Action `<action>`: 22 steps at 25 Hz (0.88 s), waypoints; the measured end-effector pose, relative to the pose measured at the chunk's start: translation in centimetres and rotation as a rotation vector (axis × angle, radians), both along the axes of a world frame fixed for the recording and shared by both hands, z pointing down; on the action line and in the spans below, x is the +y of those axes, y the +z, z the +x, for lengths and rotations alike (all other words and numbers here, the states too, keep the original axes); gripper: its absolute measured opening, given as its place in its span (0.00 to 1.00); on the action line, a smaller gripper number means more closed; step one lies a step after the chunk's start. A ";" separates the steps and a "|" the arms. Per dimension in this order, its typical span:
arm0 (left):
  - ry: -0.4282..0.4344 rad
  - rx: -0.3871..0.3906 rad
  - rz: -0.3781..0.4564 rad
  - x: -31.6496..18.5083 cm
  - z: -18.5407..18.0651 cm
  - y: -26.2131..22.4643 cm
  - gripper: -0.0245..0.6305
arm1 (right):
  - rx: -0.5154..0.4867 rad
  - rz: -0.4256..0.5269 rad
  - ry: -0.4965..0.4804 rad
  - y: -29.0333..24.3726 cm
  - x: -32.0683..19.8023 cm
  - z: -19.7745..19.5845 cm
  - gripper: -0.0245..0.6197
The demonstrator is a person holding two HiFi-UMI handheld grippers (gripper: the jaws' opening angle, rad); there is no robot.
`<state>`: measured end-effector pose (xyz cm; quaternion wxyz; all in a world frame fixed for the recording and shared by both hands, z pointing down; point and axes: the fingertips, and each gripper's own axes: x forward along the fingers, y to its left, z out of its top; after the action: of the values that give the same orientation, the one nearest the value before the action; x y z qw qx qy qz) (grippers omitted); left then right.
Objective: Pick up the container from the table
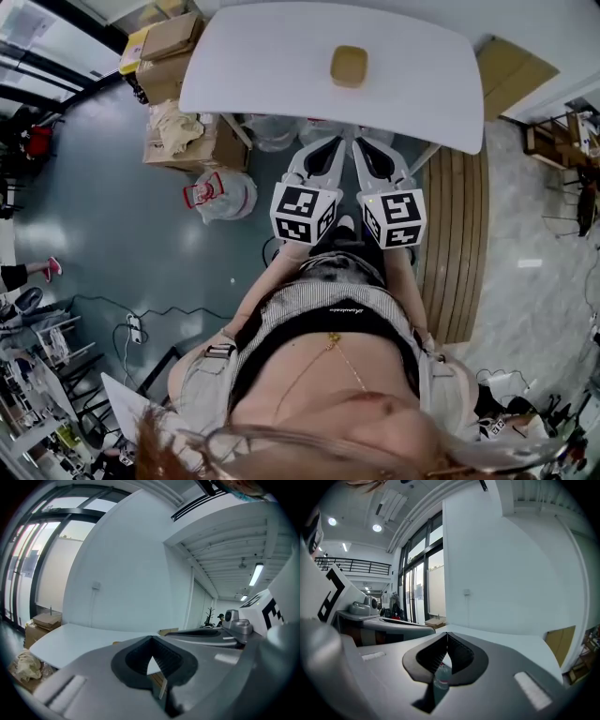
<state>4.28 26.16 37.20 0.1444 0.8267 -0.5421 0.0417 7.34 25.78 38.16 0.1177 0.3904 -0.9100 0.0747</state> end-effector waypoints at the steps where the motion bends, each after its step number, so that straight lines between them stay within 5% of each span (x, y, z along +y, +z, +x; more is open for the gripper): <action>1: -0.001 -0.003 0.002 -0.5 0.4 0.0 0.04 | -0.002 0.004 0.000 -0.1 -0.5 0.4 0.08; 22: -0.089 -0.002 0.009 -4.7 2.5 0.6 0.04 | -0.018 -0.007 -0.088 0.9 -4.6 2.8 0.08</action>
<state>6.82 21.50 37.83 0.1415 0.8023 -0.5789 0.0336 10.10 21.16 39.02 0.1141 0.3487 -0.9271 0.0762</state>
